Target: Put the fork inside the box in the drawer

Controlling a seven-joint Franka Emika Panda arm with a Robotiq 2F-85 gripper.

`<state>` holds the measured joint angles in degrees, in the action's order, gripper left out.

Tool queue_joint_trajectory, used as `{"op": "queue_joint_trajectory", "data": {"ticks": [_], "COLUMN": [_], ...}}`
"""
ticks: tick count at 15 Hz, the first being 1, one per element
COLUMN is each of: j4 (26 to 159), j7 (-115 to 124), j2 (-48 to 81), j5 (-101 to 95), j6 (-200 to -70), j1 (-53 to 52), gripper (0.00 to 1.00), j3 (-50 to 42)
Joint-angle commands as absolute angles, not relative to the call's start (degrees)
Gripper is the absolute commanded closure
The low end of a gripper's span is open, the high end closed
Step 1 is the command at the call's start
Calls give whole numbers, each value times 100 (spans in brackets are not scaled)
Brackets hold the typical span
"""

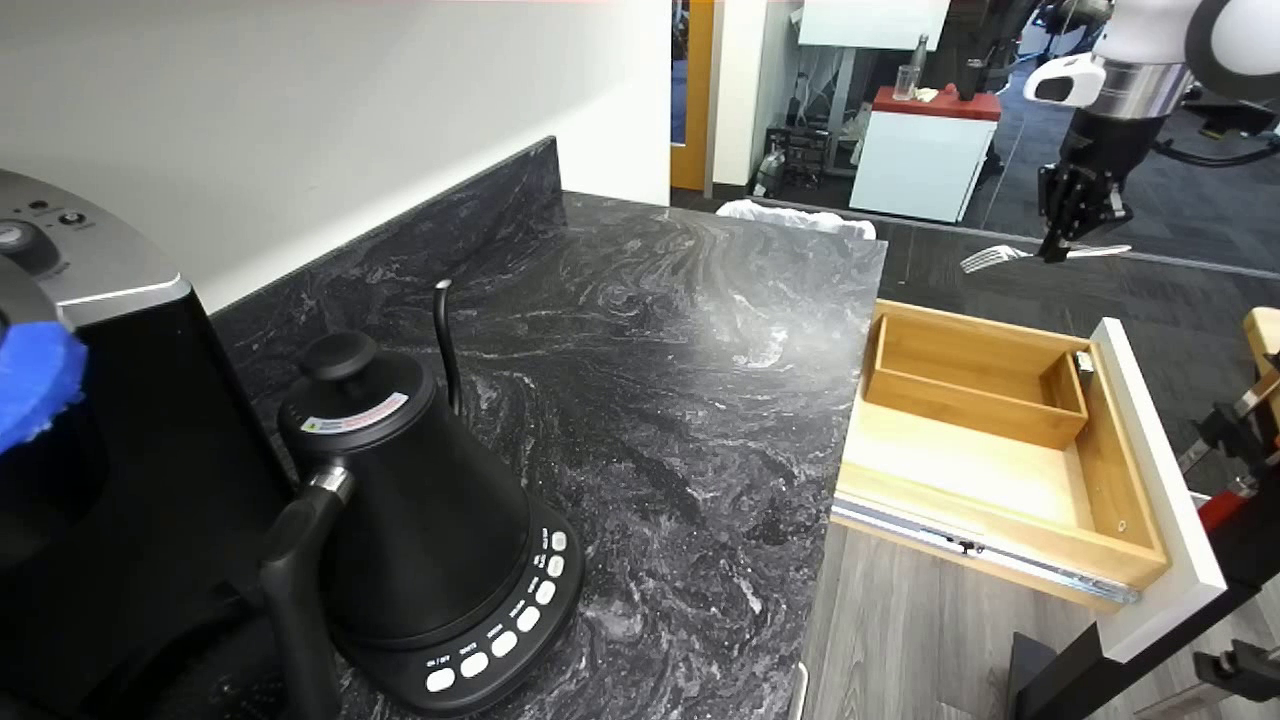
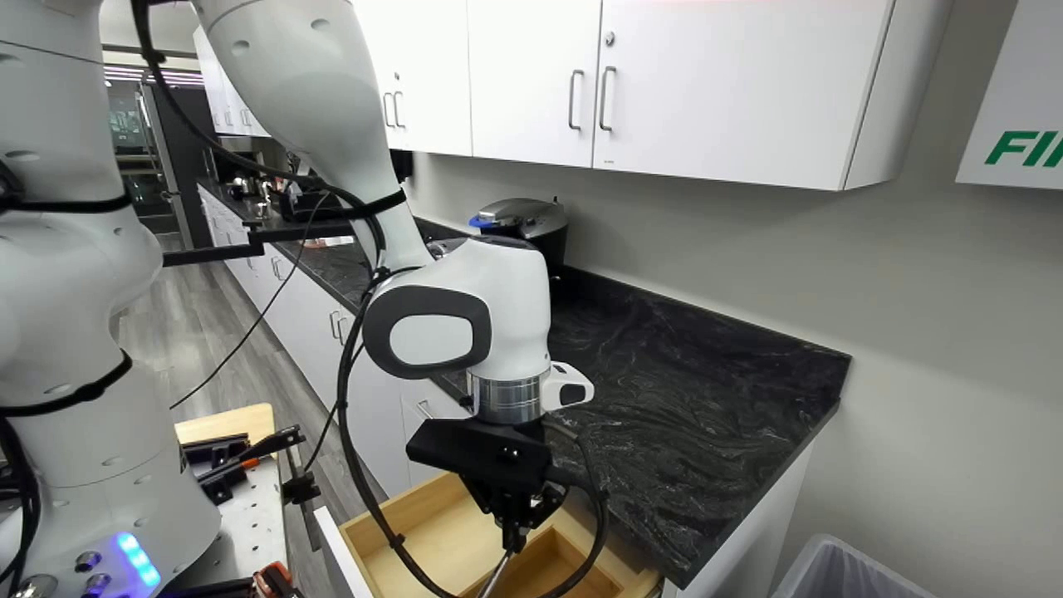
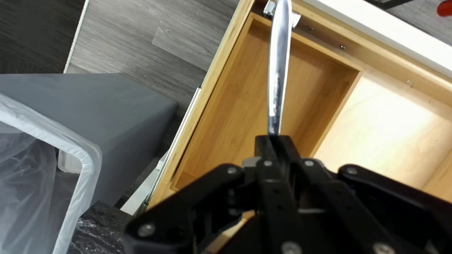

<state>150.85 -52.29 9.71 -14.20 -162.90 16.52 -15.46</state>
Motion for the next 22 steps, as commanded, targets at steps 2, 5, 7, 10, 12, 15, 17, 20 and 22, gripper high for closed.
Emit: {"op": "queue_joint_trajectory", "data": {"ticks": [2,5,7,10,12,15,17,20,22], "j4": [14896,14906,14919,14911,14896,14864,14835,14765,14726], "j7": [-5040,-4963,-4966,-5022,-5073,-5160,-5148,-5111,-5112], "j2": [1381,1550,1693,1890,1984,2082,2119,2211,2297], "j5": [-1020,-802,-626,-379,-246,-143,-205,-286,-285], "j6": [-16900,-17117,-17175,-17252,-17282,-17484,-17663,-17792,-17802], "j1": [1854,2007,2178,2498,2744,3102,3295,3527,3712], "gripper": [97,97,97,97,97,97,97,97,97], "j3": [-1427,-1360,-1244,-965,-742,-416,-248,-31,172]}}
